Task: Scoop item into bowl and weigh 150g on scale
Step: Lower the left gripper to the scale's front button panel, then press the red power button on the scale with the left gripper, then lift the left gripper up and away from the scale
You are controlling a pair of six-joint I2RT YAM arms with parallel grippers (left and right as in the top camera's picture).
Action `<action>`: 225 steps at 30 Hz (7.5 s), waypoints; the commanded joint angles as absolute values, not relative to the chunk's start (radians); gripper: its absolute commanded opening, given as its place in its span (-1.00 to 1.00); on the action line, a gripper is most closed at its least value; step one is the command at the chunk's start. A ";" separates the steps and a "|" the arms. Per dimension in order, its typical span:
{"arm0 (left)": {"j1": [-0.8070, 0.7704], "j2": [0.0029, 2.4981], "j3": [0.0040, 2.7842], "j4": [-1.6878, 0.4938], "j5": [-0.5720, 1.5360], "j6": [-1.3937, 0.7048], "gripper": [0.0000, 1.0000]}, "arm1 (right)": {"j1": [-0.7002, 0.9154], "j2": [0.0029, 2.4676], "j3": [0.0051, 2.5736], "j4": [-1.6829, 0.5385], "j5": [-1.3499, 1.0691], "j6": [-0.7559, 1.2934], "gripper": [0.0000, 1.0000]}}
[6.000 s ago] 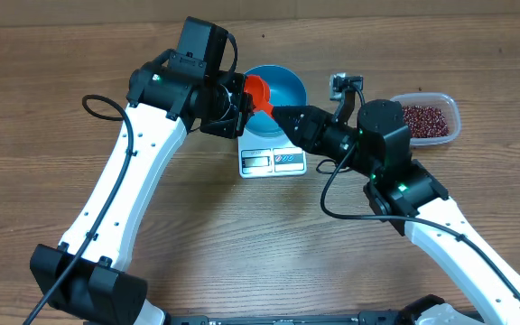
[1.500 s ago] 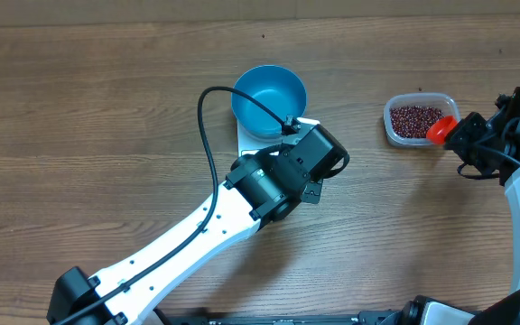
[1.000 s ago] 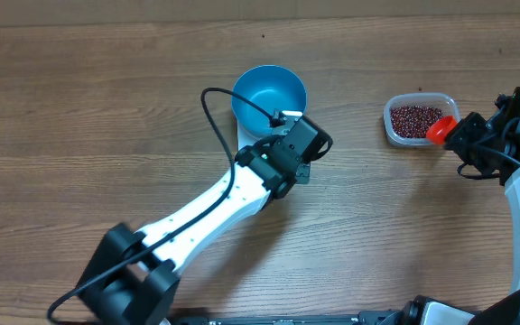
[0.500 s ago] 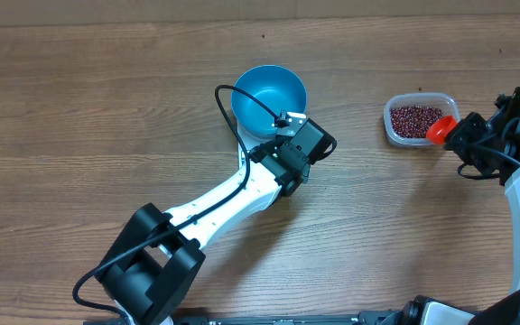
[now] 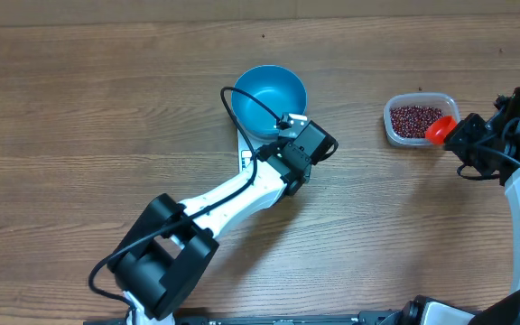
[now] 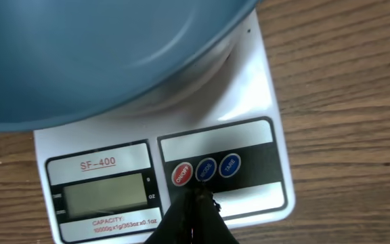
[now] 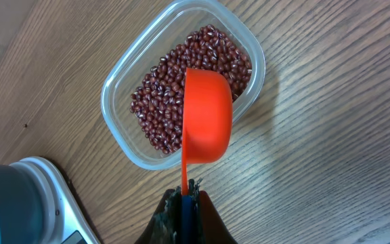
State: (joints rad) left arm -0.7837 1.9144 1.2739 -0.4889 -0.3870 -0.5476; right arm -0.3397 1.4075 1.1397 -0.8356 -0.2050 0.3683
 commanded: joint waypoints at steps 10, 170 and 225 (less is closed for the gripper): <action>-0.785 1.962 1.270 -0.462 -0.430 -0.561 -0.92 | -0.341 1.414 1.163 -0.847 -0.181 0.358 -0.93; -0.771 1.975 1.238 -0.437 -0.479 -0.632 -0.91 | -0.341 1.414 1.163 -0.870 -0.181 0.358 -0.93; -0.771 2.006 1.214 -0.386 -0.462 -0.628 -0.92 | -0.341 1.414 1.163 -0.885 -0.181 0.343 -0.93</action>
